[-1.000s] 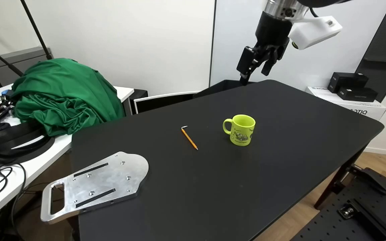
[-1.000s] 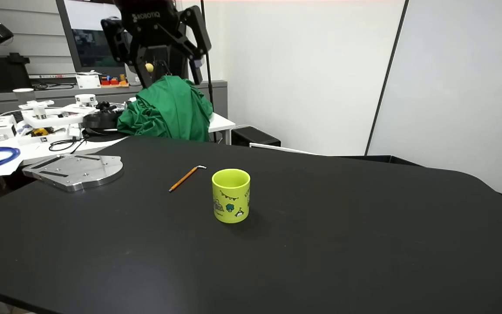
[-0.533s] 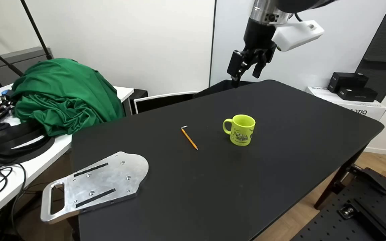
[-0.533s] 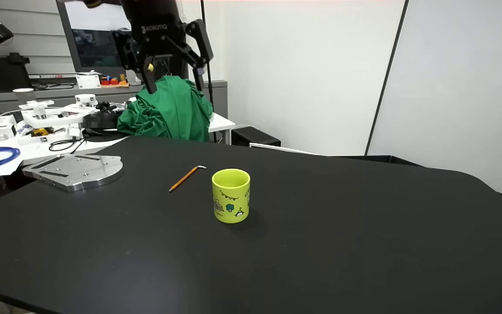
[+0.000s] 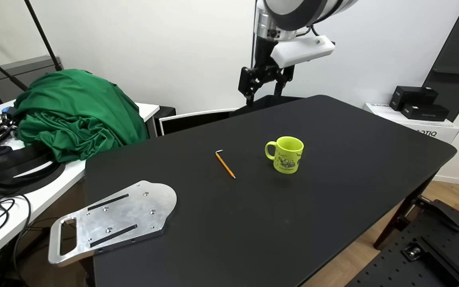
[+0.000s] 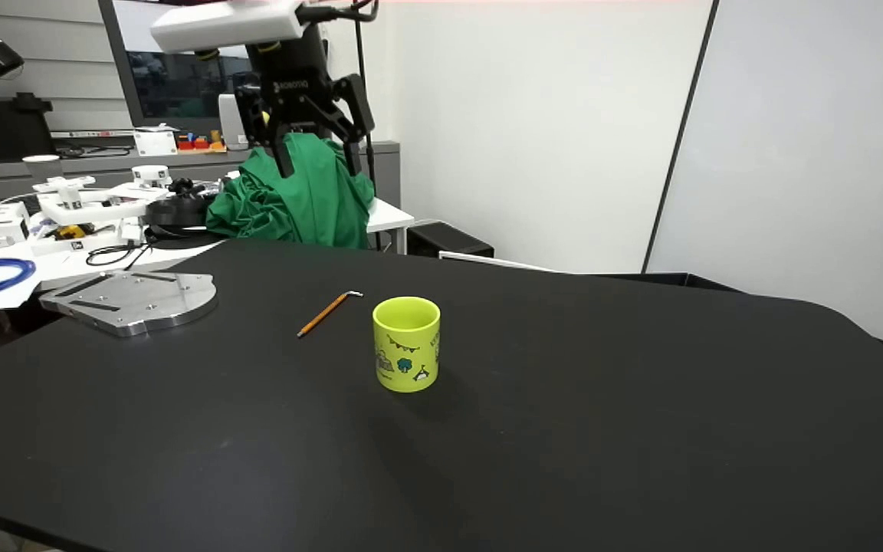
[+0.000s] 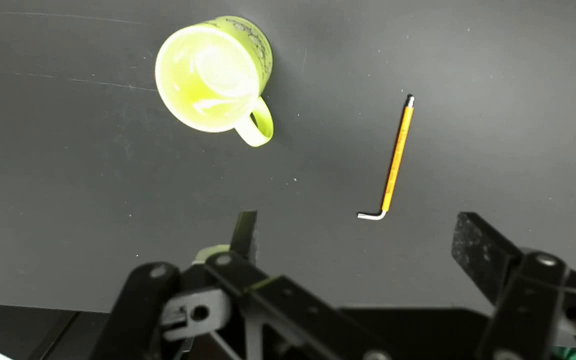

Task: Place the Allen wrench in the yellow mug

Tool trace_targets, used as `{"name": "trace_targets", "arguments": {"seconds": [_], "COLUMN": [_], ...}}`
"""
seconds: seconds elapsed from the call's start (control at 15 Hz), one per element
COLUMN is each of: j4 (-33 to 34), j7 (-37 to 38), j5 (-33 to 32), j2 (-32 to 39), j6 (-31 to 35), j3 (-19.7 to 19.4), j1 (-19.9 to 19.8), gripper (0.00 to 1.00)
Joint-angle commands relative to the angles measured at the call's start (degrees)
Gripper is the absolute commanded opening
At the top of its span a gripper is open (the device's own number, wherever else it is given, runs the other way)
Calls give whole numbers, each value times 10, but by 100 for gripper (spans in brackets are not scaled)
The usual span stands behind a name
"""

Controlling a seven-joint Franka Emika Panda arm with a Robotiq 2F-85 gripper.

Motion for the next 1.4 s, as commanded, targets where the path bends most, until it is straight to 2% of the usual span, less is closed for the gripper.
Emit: {"name": "trace_targets", "arguments": {"seconds": [0.0, 0.2, 0.4, 0.67, 1.13, 1.33], "j4": [104, 168, 228, 282, 306, 310], "j7": [88, 109, 85, 73, 55, 31], "j5": [-35, -26, 14, 23, 27, 34], "j2": [92, 149, 201, 258, 325, 350], "j6": [-40, -53, -62, -44, 48, 65], "j3": [-2, -10, -9, -15, -30, -33], "j1": [19, 44, 63, 88, 104, 100], "gripper": [100, 100, 100, 100, 100, 100]}}
